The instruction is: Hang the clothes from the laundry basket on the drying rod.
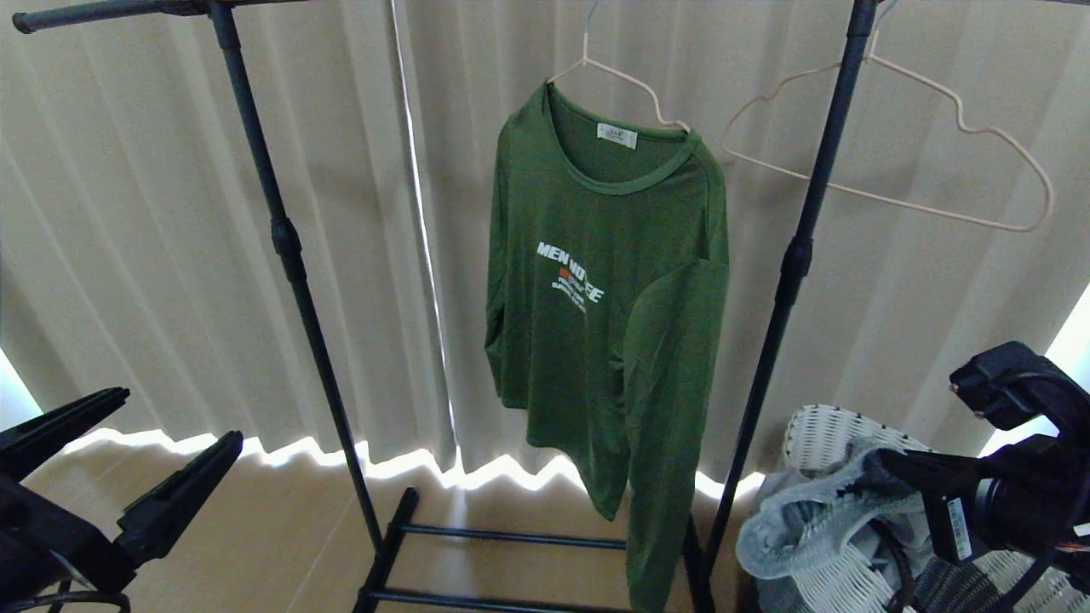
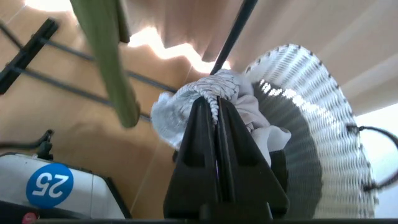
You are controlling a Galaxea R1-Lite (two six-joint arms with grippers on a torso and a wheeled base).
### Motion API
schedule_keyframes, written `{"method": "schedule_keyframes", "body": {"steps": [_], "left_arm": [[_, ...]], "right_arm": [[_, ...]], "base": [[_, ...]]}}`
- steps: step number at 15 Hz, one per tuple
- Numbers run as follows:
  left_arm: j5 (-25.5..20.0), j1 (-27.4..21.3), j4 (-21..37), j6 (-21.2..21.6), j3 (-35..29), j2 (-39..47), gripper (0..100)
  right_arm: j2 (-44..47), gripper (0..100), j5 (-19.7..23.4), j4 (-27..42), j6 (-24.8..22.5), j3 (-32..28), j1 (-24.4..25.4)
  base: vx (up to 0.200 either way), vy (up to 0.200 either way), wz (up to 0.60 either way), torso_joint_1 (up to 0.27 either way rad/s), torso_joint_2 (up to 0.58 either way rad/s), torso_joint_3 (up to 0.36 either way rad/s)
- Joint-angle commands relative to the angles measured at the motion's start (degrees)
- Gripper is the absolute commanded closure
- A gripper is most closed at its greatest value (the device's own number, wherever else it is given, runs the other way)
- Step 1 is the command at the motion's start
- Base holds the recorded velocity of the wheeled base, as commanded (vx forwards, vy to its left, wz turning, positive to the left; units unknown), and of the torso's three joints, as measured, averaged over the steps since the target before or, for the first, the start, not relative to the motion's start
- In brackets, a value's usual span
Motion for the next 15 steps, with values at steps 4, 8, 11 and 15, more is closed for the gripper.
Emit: {"method": "schedule_keyframes", "body": {"steps": [4, 8, 11, 15], "left_arm": [[-0.38, -2.94, -0.05, 4.48, -0.54, 4.03, 0], [-0.56, -4.96, -0.05, 14.94, -0.45, 9.83, 0], [-4.16, -12.17, 0.04, 13.71, -4.85, 14.93, 0], [-3.81, -21.57, -0.05, 11.60, -12.14, 25.65, 0]], "right_arm": [[0.65, 100, 0.10, 0.07, -0.08, -3.94, 0.91], [1.79, 100, 0.10, -0.10, -0.34, -11.59, 4.77], [3.20, 100, 0.89, -0.19, -0.25, -18.01, 7.50], [3.29, 100, 7.31, -0.19, -0.25, -23.28, 8.99]], "base": [[-0.050, 0.000, 0.00, -0.002, 0.00, 0.001], [0.000, 0.000, 0.00, 0.000, 0.00, 0.000], [0.000, 0.000, 0.00, 0.000, 0.00, 0.000], [0.000, 0.000, 0.00, 0.000, 0.00, 0.000]]}}
